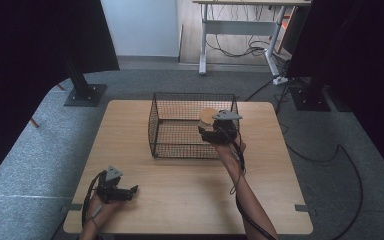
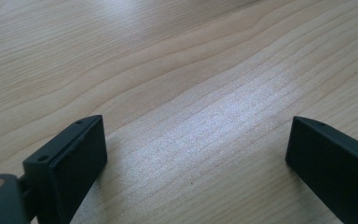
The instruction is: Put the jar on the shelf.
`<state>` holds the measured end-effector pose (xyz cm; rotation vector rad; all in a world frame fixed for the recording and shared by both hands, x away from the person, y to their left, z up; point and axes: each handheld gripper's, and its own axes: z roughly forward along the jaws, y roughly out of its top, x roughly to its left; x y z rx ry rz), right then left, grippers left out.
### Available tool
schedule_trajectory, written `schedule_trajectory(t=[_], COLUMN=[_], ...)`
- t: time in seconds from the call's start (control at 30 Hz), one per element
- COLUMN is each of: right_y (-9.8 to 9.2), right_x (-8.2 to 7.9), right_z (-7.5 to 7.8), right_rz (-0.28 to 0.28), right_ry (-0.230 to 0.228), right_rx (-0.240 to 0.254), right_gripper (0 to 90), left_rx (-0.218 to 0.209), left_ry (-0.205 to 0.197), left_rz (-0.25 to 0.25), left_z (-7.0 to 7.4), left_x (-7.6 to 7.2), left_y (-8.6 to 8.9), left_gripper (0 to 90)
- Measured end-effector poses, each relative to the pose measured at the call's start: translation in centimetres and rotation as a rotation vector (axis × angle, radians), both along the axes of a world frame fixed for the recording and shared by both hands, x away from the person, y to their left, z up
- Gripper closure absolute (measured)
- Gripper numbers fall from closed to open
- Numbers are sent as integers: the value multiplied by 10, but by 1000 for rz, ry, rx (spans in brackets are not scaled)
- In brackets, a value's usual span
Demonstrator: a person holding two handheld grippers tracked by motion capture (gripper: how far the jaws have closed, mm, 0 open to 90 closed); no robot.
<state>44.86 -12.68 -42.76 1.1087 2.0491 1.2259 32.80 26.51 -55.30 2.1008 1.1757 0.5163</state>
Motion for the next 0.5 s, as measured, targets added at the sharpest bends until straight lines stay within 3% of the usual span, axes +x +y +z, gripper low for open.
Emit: schedule_trajectory(t=[0.5], right_y=[9], right_x=[13], right_z=[-31], right_rz=[-17], right_ry=[50], right_rx=[-22], right_gripper=[258], left_rx=[0], left_ry=[1], left_rz=[-3], left_z=[0], left_x=[0], left_y=[0], left_gripper=[49])
